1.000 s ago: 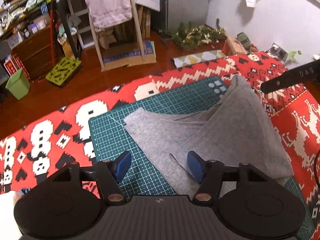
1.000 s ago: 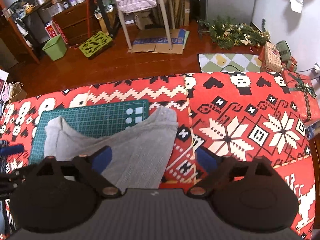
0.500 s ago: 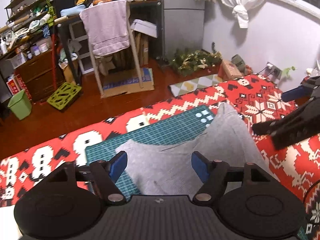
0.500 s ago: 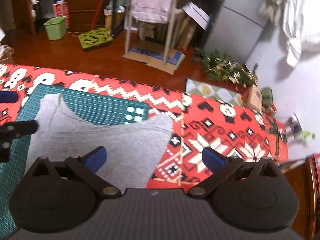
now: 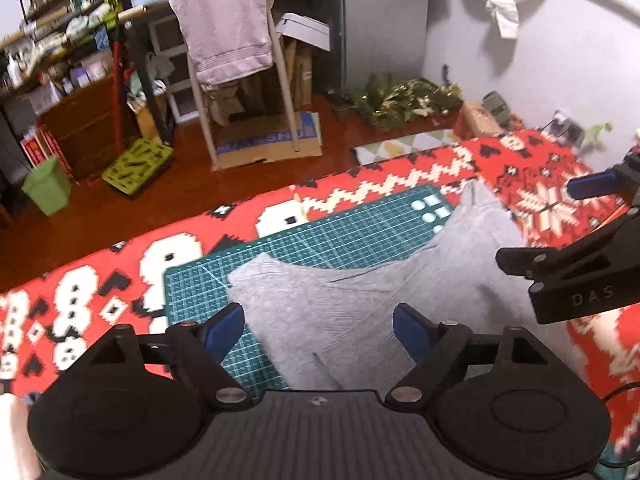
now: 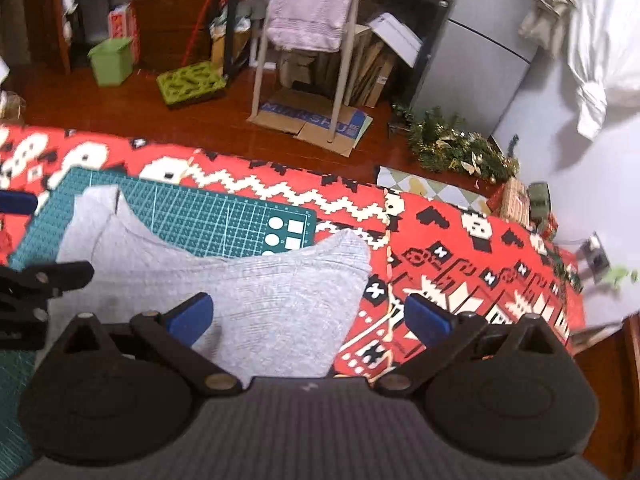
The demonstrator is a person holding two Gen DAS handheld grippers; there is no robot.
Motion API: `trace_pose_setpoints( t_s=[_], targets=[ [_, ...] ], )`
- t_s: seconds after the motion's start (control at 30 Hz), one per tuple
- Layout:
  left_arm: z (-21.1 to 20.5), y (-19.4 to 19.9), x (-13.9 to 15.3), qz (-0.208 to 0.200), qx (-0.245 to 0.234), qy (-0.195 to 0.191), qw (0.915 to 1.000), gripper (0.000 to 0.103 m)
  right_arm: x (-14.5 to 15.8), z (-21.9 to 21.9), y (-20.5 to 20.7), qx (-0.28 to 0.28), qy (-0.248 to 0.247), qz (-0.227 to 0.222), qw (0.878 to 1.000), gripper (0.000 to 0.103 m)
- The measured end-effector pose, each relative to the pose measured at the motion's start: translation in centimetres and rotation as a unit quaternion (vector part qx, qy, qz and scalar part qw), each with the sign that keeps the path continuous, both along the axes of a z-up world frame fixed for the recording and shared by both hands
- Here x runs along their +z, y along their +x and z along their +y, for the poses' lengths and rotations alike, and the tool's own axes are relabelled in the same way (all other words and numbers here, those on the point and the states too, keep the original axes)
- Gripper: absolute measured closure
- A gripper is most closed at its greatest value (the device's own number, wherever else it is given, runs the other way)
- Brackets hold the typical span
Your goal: Fold clothes
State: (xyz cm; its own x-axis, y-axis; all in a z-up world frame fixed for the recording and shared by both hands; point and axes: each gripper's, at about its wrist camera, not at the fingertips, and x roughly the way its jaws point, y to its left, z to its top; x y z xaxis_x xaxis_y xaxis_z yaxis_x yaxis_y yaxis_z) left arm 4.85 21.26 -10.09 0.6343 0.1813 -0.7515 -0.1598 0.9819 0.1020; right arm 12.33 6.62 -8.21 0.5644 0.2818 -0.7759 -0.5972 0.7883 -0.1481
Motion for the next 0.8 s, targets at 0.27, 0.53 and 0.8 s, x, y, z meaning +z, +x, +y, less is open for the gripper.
trace_pose_setpoints(
  t_s=[0.27, 0.53, 0.8],
  targets=[
    [-1.8, -2.4, 1.0, -0.013, 0.012, 0.006, 0.9998, 0.022, 0.9, -1.4, -4.8, -0.009, -0.017, -0.053, 0.998, 0.001],
    [-2.4, -6.7, 2.0, 0.02, 0.059, -0.125, 0.9902, 0.022, 3.9, -4.6, -10.9, 0.005, 0.004, -0.056, 0.998, 0.0],
    [-1.0, -8.7, 2.0, 0.046, 0.083, -0.208, 0.9735, 0.033, 6.3, -9.8, -10.9, -0.028, 0.145, 0.043, 0.988, 0.007]
  ],
)
